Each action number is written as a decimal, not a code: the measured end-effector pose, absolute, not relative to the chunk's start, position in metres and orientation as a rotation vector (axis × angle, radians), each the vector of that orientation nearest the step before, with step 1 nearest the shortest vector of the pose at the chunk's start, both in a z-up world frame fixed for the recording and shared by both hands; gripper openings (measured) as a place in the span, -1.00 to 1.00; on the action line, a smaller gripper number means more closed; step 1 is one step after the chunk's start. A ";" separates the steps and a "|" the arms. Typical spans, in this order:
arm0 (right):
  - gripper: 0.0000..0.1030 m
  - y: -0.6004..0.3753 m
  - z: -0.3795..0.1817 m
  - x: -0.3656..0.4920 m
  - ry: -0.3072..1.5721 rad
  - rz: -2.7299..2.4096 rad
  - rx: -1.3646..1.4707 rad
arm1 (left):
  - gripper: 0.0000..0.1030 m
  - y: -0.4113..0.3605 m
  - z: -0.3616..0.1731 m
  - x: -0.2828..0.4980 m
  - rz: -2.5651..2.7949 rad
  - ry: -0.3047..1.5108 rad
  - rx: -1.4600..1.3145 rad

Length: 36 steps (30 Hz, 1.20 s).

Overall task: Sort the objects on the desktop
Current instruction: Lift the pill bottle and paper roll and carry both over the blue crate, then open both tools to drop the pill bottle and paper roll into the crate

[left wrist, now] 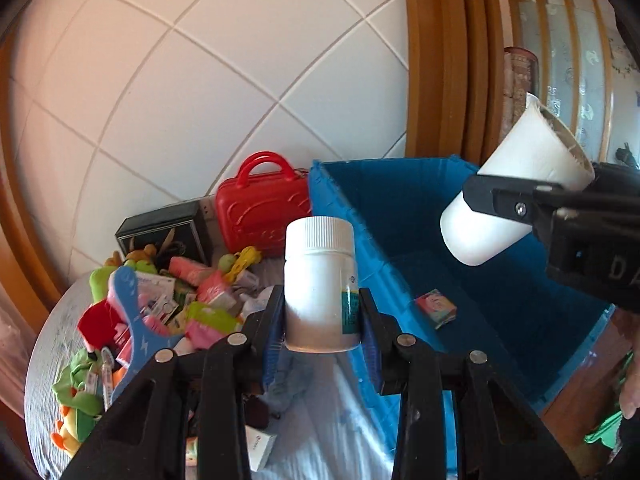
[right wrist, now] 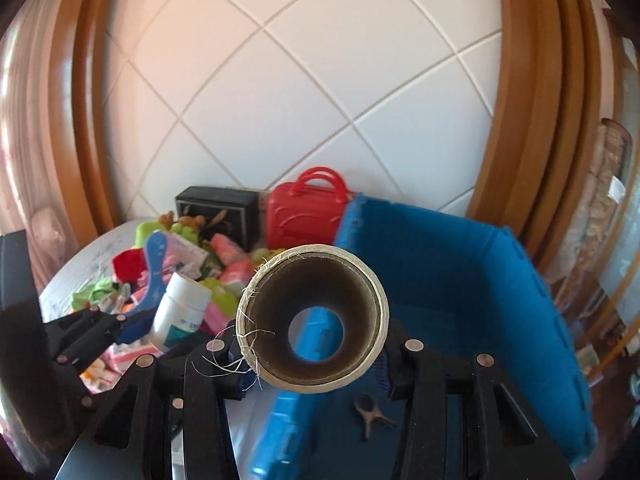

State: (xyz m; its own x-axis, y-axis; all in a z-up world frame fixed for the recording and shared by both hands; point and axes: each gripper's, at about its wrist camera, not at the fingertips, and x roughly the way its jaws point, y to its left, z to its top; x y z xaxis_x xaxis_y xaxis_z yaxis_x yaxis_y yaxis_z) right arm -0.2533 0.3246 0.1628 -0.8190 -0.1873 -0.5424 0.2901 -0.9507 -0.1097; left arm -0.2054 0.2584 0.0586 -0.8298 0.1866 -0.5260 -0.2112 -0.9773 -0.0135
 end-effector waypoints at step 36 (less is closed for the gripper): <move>0.54 0.545 0.001 -0.420 0.479 -2.504 1.869 | -0.33 0.491 -0.106 -0.389 2.030 0.377 -2.002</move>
